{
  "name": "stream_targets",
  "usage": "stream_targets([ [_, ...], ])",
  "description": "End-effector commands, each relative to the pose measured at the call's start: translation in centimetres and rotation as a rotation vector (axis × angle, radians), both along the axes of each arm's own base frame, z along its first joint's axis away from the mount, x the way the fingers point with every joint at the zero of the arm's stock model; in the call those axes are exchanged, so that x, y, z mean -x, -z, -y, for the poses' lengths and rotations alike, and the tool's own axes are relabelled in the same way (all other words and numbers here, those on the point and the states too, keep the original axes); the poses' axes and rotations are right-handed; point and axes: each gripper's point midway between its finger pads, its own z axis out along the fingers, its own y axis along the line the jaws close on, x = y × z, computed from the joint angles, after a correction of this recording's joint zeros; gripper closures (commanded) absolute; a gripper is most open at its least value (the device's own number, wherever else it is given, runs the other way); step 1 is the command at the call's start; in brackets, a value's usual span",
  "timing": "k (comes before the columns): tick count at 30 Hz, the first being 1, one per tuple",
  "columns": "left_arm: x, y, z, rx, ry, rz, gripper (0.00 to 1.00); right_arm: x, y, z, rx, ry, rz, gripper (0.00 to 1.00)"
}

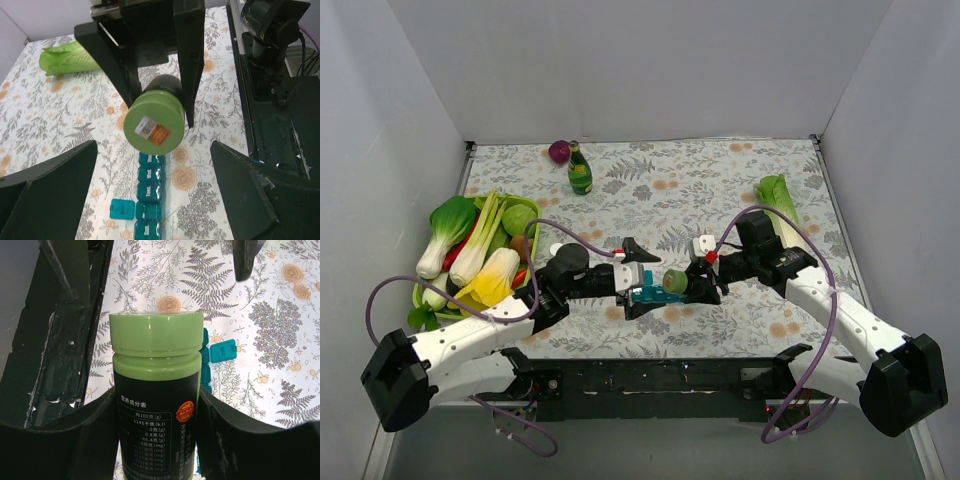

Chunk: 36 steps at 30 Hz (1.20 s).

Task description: Sort the pills into containers

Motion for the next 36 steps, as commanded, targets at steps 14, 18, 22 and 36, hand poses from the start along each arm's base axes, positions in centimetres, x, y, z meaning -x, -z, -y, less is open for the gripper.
stream_targets([
  [14, -0.9, -1.3, 3.5, -0.015, 0.041, 0.051, 0.26, 0.2, -1.7, -0.4, -0.050, -0.033, 0.030, 0.99],
  [18, -0.9, -0.8, 3.7, -0.033, 0.044, 0.036, 0.34, 0.2, -1.8, -0.5, -0.051, -0.034, 0.032, 0.99],
  [22, -0.9, -0.2, 3.8, -0.065, 0.049, 0.011, 0.45, 0.2, -1.8, -0.4, -0.050, -0.033, 0.031, 0.99],
  [36, -1.8, -1.2, 4.9, -0.123, -0.138, -0.576, 1.00, -0.5, -1.3, -0.2, -0.023, 0.006, 0.054, 0.99],
])
